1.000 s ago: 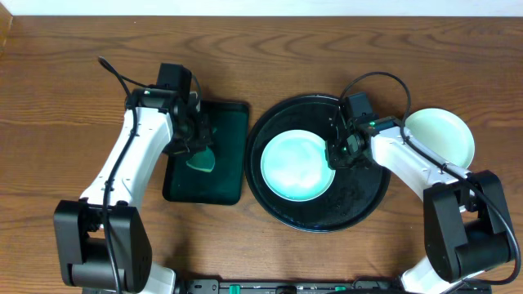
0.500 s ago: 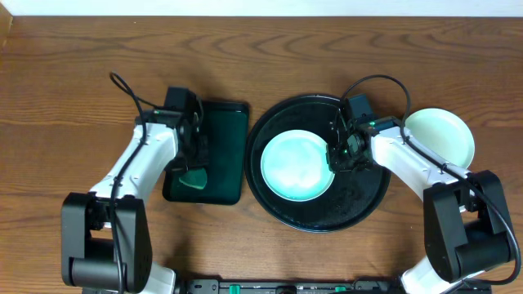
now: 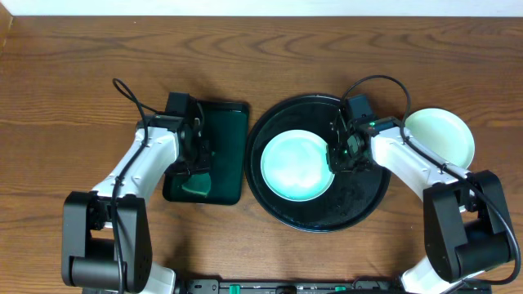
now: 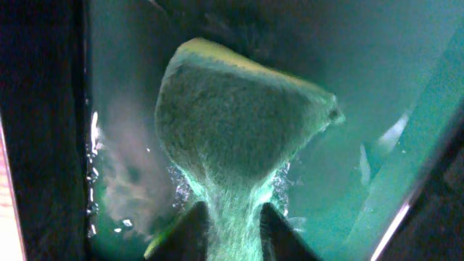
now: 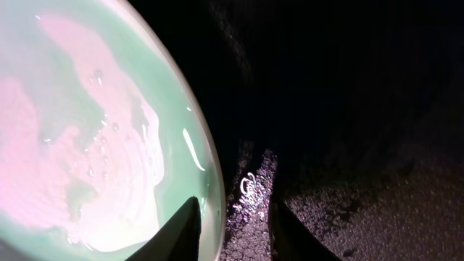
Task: Clean dirty plates on tray and stack at the side
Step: 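Carry the sponge back to the green water tray and release it, then lift the dinosaur plate off the round tray with the right gripper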
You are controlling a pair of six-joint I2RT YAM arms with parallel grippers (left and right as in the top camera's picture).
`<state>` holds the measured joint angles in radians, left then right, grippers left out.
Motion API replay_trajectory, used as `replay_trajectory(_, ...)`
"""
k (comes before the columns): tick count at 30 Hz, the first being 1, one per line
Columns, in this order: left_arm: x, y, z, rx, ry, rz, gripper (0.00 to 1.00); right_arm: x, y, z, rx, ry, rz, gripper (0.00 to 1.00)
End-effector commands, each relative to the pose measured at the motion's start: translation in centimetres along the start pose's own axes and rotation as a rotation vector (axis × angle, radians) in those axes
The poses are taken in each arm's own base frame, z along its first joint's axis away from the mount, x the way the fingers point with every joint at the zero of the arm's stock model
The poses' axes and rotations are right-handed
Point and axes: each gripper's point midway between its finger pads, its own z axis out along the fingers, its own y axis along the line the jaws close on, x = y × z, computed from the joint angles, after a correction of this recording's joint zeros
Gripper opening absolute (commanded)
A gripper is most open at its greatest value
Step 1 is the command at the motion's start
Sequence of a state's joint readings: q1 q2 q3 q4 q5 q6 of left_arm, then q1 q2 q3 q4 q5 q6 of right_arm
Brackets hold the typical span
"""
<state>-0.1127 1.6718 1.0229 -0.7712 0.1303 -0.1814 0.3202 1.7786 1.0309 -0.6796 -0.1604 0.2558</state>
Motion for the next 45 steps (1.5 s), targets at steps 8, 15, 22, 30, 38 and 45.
replay_trajectory(8, -4.9, -2.0, -7.4, 0.055, -0.145, -0.040, 0.53, 0.4, 0.2, 0.2, -0.001, 0.003, -0.007, 0.12)
replay_trajectory(15, -6.5, -0.4, -13.5, 0.020, -0.349, -0.105, 0.71, 0.4, 0.2, 0.2, -0.001, 0.003, -0.006, 0.15)
replay_trajectory(22, -6.1, -0.2, -15.6, 0.033, -0.406, -0.108, 0.77, -0.2, 0.3, 0.2, -0.007, -0.020, -0.010, 0.01)
replay_trajectory(30, -6.1, -0.2, -15.5, 0.033, -0.404, -0.108, 0.78, -1.4, -0.9, -0.7, -0.014, -0.043, 0.069, 0.01)
replay_trajectory(38, -6.1, -0.2, -15.5, 0.033, -0.404, -0.108, 0.78, -2.7, -2.0, -4.1, -0.173, -0.036, 0.201, 0.01)
replay_trajectory(45, -6.1, -0.2, -15.5, 0.032, -0.404, -0.108, 0.78, -3.7, -2.6, -7.9, -0.186, -0.144, 0.215, 0.01)
